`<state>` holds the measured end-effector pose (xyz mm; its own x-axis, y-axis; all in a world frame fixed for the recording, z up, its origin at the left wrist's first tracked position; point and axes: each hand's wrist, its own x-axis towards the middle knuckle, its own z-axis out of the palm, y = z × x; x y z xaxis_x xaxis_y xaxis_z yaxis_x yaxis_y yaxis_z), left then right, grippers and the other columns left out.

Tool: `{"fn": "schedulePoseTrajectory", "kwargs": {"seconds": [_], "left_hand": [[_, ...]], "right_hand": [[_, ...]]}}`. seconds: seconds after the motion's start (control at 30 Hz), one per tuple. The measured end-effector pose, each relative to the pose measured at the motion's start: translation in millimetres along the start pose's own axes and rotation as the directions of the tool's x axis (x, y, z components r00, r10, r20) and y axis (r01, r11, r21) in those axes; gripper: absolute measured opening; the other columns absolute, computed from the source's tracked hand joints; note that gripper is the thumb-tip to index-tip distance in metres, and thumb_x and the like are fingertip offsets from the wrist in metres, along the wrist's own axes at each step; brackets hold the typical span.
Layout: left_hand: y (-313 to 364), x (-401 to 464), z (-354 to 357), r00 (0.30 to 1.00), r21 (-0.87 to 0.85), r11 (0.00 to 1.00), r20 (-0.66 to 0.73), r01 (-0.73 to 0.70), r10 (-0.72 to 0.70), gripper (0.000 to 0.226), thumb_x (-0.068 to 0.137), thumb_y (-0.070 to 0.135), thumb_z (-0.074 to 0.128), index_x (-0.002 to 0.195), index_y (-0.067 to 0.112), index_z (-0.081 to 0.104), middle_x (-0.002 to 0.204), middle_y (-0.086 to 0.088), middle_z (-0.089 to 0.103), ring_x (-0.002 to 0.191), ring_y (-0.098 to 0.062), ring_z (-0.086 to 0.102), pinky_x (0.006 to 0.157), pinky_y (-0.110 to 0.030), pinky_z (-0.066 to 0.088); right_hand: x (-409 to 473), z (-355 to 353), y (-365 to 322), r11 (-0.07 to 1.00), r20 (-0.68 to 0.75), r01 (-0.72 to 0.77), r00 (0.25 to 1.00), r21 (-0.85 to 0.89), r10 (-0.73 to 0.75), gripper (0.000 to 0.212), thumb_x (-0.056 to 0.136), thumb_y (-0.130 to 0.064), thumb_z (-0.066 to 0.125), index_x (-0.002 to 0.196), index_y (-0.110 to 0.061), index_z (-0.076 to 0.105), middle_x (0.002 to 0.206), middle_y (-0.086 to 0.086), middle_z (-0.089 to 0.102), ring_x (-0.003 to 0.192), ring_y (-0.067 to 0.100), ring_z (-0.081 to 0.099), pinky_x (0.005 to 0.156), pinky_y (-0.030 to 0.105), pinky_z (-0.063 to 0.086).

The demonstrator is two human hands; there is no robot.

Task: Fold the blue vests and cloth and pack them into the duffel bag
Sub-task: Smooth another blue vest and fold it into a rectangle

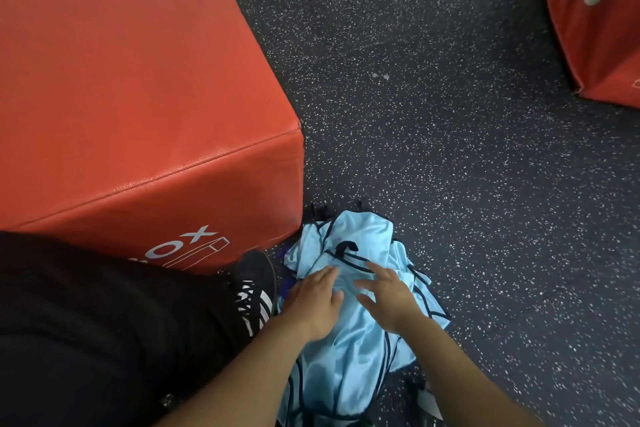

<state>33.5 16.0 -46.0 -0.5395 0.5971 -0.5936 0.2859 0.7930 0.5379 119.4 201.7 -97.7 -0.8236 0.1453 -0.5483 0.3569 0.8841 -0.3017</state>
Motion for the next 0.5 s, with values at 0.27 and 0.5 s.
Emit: {"fn": "schedulePoseTrajectory", "kwargs": {"seconds": [0.27,0.5], "left_hand": [[-6.2,-1.0,0.4,1.000,-0.011,1.000,0.012,0.010,-0.009,0.058,0.108,0.039,0.035,0.161,0.024,0.017,0.168,0.004,0.014,0.154,-0.018,0.014,0.125,-0.043,0.017],[-4.7,0.7,-1.0,1.000,-0.026,1.000,0.005,0.014,-0.014,0.057,0.108,0.038,0.036,0.160,0.024,0.019,0.168,0.005,0.015,0.154,-0.018,0.016,0.125,-0.039,0.016]], "right_hand": [[19.6,1.6,-2.1,0.999,0.077,-0.042,0.996,0.013,0.041,0.037,0.103,-0.052,0.046,0.139,-0.050,0.055,0.170,-0.006,0.014,0.157,0.021,0.010,0.123,0.040,0.024],[18.4,7.5,-11.8,0.994,0.119,-0.080,0.989,-0.080,0.089,0.042,0.105,-0.048,0.042,0.143,-0.036,0.056,0.162,-0.006,0.033,0.150,0.019,0.022,0.119,0.037,0.026]]}}
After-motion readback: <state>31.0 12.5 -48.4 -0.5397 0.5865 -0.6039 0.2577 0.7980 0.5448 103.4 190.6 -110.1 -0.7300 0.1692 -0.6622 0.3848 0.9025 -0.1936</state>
